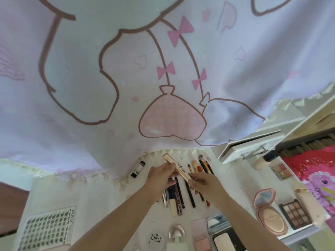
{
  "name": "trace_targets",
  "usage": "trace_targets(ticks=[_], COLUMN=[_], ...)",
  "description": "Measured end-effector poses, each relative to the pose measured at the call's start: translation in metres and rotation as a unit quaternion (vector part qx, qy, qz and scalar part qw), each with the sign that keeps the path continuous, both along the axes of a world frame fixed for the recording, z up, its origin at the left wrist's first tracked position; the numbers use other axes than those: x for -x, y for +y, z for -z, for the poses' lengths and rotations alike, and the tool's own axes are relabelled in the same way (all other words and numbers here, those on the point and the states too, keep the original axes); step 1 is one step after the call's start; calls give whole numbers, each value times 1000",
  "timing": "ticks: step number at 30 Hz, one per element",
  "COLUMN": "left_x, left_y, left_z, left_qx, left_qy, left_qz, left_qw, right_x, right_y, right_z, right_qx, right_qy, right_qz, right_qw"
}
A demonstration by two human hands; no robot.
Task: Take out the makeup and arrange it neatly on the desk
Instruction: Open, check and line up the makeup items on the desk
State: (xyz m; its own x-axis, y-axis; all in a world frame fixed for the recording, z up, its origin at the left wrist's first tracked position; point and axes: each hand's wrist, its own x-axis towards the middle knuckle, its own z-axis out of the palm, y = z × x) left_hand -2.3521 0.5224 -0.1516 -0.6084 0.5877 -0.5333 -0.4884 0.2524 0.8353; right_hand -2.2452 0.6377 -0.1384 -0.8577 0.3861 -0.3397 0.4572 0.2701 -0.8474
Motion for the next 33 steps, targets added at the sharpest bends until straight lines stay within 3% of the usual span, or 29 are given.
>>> trace_targets(ticks=[4, 6, 8, 9, 11, 12, 13, 16, 18, 23, 28, 30, 31, 33], left_x=[-10, -7, -4, -3, -5, -7, -10, -18, -19, -19, -14, -13, -14, -17], left_y=[3, -3, -10, -13, -18, -19, -18, -15, -16, -19, -12, -12, -12, -15], left_z=[-21, -33, -47, -52, -67, -73, -80, -105, -123, -155, -185, -192, -195, -201], left_qx=[-66, -81, -24, 45, 161, 200, 221, 218, 231, 330, 332, 296, 272, 190], left_qy=[25, 36, 143, 251, 436, 485, 506, 544, 585, 720, 792, 812, 804, 743], left_qz=[-41, -62, 3, 76, 206, 241, 249, 220, 177, 140, 180, 173, 186, 229], left_qw=[997, 994, 989, 964, 861, 816, 796, 779, 757, 595, 479, 473, 495, 600], right_x=[-4, -5, -1, 3, 12, 16, 19, 23, 23, 19, 24, 21, 17, 8], right_y=[6, 13, 21, 24, 27, 27, 25, 22, 24, 29, 26, 25, 24, 22], right_z=[-15, -21, -33, -42, -64, -75, -85, -111, -127, -167, -197, -202, -202, -197], right_qx=[-5, 15, 27, 28, 22, 13, -3, -112, -116, 89, -12, -11, -23, -105], right_qy=[0, 2, 14, 23, 30, 27, 22, 37, 67, 125, 155, 204, 237, 321], right_qz=[-47, -21, 15, 23, 11, -10, -38, -99, -92, -37, 2, 19, 24, 25], right_qw=[999, 1000, 999, 999, 999, 1000, 999, 988, 987, 987, 988, 979, 971, 941])
